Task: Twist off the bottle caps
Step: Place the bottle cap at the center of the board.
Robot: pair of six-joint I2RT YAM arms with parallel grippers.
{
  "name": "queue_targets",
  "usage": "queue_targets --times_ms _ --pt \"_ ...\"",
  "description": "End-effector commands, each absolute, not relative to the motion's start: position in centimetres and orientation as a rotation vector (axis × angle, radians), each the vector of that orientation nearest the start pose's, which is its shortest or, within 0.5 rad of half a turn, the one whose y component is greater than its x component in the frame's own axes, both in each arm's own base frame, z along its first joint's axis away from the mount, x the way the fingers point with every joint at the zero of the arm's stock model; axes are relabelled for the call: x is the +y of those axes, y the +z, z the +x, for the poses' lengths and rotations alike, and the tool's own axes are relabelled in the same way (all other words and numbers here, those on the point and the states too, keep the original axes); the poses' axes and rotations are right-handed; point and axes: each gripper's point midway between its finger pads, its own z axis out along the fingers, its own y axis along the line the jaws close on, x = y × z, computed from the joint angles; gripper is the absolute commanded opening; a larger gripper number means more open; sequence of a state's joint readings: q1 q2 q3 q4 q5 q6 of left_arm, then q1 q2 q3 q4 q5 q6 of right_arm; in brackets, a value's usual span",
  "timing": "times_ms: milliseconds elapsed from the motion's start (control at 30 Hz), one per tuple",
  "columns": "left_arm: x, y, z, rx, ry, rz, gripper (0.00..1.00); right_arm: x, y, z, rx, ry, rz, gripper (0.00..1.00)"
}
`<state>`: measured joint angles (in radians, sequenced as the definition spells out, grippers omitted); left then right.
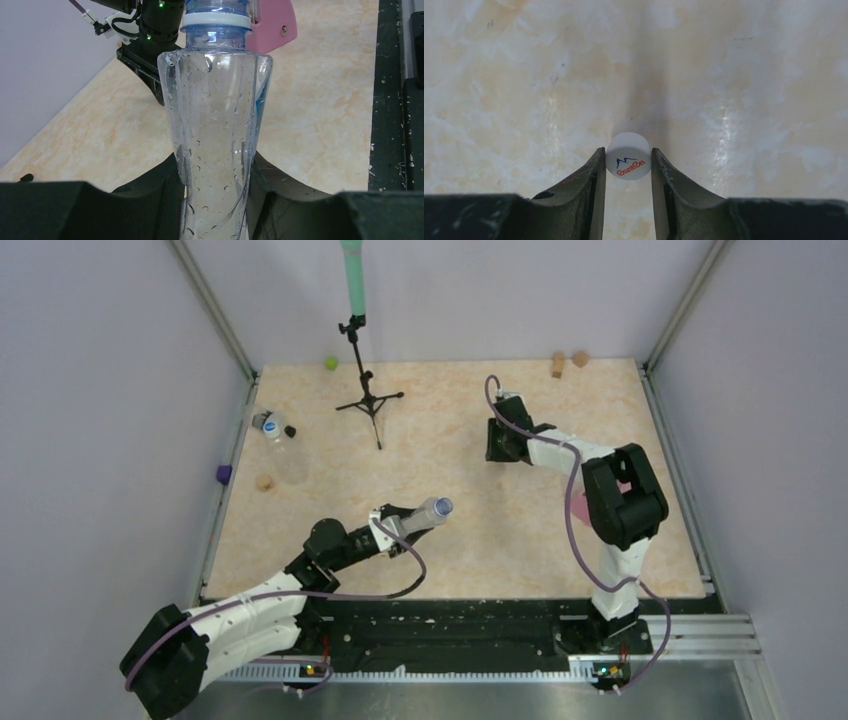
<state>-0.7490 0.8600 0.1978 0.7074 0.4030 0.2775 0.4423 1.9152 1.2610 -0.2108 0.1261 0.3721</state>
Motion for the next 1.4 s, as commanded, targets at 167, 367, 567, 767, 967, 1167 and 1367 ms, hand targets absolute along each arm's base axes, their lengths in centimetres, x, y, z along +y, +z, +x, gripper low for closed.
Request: queue_targets --times_ms 167,367,567,767,967,1167,1367 --pt "-26.0 20.5 19.0 1.077 -0.691 0.996 0.01 15.3 5.4 47.0 2.365 0.002 0.082 0.1" --pt "-25.7 20.6 18.9 1.077 -0.685 0.981 0.01 15.9 4.3 46.9 2.424 0.063 0.041 0.15" --pt "-25.5 20.2 18.7 1.101 -0.695 0.979 0.01 15.9 5.0 47.3 2.404 0.067 0.04 0.4" --pt "-25.2 19.9 18.6 1.125 -0.698 0.971 0.03 16.3 7.6 47.4 2.354 0.116 0.034 0.56" --pt "-24.9 19.7 18.6 1.135 -0.698 0.948 0.06 18.4 13.7 44.4 2.224 0.372 -0.011 0.56" --pt "-25.0 19.6 18.2 1.147 -0.739 0.933 0.07 23.5 22.7 36.2 1.962 0.912 -0.176 0.56" --pt "-25.0 18.8 18.1 1.177 -0.764 0.913 0.07 29.9 26.8 25.5 1.879 1.191 -0.451 0.56"
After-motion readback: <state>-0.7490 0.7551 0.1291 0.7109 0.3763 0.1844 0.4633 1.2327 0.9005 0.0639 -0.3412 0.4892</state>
